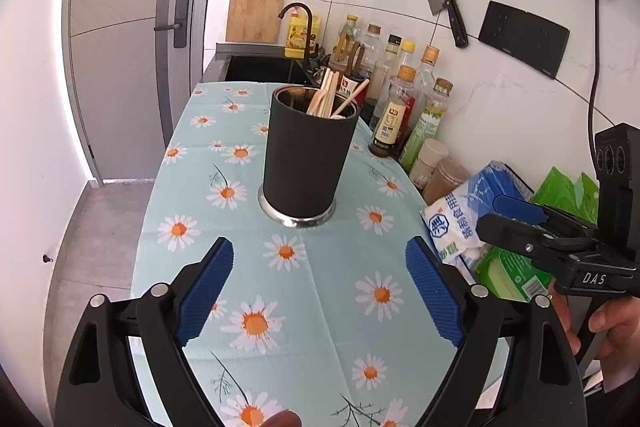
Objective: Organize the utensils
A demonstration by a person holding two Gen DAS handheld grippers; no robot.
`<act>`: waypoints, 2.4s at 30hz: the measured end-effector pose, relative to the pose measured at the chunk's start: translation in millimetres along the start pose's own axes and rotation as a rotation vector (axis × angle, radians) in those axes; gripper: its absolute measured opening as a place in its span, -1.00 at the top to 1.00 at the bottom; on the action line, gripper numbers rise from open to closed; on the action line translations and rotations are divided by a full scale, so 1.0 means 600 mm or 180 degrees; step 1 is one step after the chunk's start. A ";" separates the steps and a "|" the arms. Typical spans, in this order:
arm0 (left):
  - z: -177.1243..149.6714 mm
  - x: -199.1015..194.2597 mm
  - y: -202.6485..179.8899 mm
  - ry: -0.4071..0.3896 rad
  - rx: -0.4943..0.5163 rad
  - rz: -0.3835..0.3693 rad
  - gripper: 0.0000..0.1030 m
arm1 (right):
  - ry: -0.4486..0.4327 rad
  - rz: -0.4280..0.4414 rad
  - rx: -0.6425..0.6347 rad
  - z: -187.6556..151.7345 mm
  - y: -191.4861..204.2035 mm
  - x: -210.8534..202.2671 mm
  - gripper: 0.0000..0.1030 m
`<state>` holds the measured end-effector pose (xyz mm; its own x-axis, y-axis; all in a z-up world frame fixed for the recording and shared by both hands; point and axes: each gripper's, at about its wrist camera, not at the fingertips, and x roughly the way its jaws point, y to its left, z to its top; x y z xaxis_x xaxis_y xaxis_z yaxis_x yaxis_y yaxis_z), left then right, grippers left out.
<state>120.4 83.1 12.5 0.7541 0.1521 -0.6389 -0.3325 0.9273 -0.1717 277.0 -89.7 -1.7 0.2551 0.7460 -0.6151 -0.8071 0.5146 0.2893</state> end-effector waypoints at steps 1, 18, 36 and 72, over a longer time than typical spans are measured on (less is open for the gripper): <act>-0.003 0.000 -0.003 0.0024 0.0011 -0.0005 -0.85 | 0.0003 -0.0010 -0.0010 -0.002 0.001 -0.001 -0.80; -0.057 0.006 -0.012 0.0269 0.0006 0.0097 -0.87 | 0.0120 -0.0199 -0.0120 -0.056 0.001 -0.026 -0.90; -0.087 0.011 -0.017 0.0375 -0.0079 0.0076 -0.87 | 0.0257 -0.0180 -0.0203 -0.080 0.004 -0.015 -0.90; -0.099 0.017 -0.032 0.0457 -0.0067 0.0070 -0.87 | 0.0313 -0.0208 -0.0134 -0.101 -0.010 -0.035 -0.90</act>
<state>100.5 46.6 -35.3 0.6583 0.1205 -0.7431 -0.3610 0.9168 -0.1711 244.4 -134.0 -35.1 0.2561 0.6652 -0.7013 -0.8127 0.5410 0.2164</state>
